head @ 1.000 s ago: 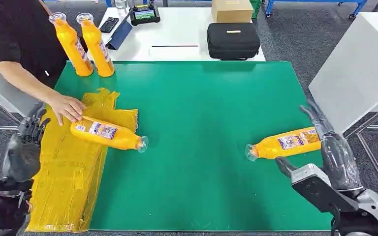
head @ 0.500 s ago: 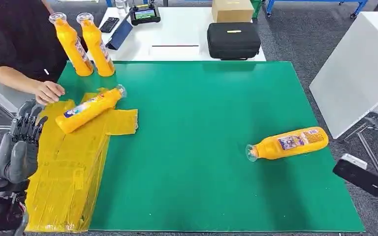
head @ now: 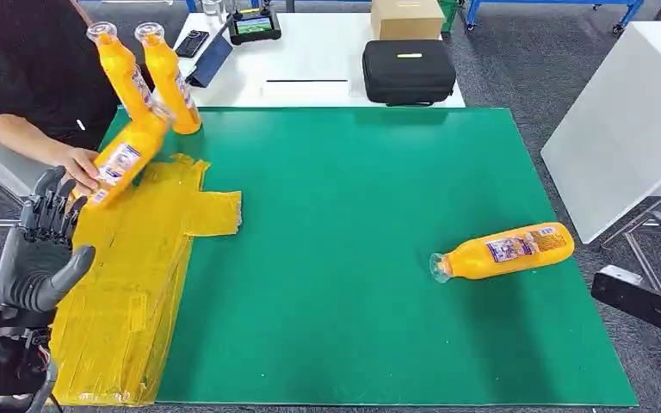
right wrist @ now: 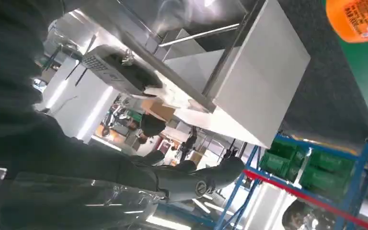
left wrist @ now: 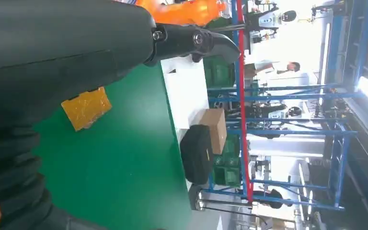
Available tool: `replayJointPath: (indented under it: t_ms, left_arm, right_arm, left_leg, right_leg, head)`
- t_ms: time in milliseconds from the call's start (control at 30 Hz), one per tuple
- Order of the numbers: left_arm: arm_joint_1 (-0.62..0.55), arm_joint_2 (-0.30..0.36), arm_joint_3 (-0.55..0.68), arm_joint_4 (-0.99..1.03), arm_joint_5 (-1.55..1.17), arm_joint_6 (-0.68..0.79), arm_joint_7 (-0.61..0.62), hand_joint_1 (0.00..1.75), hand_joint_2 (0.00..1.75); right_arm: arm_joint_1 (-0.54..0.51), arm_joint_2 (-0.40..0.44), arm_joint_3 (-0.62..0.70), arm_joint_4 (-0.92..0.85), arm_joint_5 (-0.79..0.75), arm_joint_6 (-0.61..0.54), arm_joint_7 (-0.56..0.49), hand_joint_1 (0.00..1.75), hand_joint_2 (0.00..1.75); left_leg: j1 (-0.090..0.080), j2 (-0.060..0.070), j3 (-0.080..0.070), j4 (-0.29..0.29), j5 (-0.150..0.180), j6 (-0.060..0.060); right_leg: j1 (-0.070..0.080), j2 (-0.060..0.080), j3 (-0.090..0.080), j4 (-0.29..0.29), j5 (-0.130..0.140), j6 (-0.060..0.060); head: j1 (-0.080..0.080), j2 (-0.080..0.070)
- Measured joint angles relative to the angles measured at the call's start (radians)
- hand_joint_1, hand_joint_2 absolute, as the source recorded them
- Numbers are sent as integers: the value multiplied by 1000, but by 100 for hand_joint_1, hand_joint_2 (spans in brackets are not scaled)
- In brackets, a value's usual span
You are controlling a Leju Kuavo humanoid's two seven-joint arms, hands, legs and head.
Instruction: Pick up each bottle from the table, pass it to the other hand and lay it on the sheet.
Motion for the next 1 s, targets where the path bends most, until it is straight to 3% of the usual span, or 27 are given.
replayJointPath:
  t_ms: [200,367,567,1000]
  left_arm:
    - [0,-6,9,-2,3,2,13,0,175]
    - [2,-11,23,-19,5,22,28,0,175]
    - [2,-17,43,-44,4,37,46,0,175]
    - [-37,-18,48,-47,7,34,68,0,175]
  right_arm:
    - [-112,2,122,94,73,8,-21,0,175]
    - [-275,32,271,216,140,20,-37,0,175]
    - [-458,126,458,396,195,17,-45,0,175]
    - [-604,207,618,589,183,-3,-51,0,175]
  left_leg:
    - [0,1,0,0,0,0]
    - [1,4,0,0,0,0]
    - [1,3,2,0,1,-1]
    - [1,-2,0,0,1,-1]
  right_leg:
    - [0,1,0,0,0,0]
    - [1,2,1,0,0,0]
    - [1,2,1,1,0,0]
    - [1,-1,1,1,0,0]
  head:
    - [0,0]
    - [0,0]
    - [0,0]
    - [0,0]
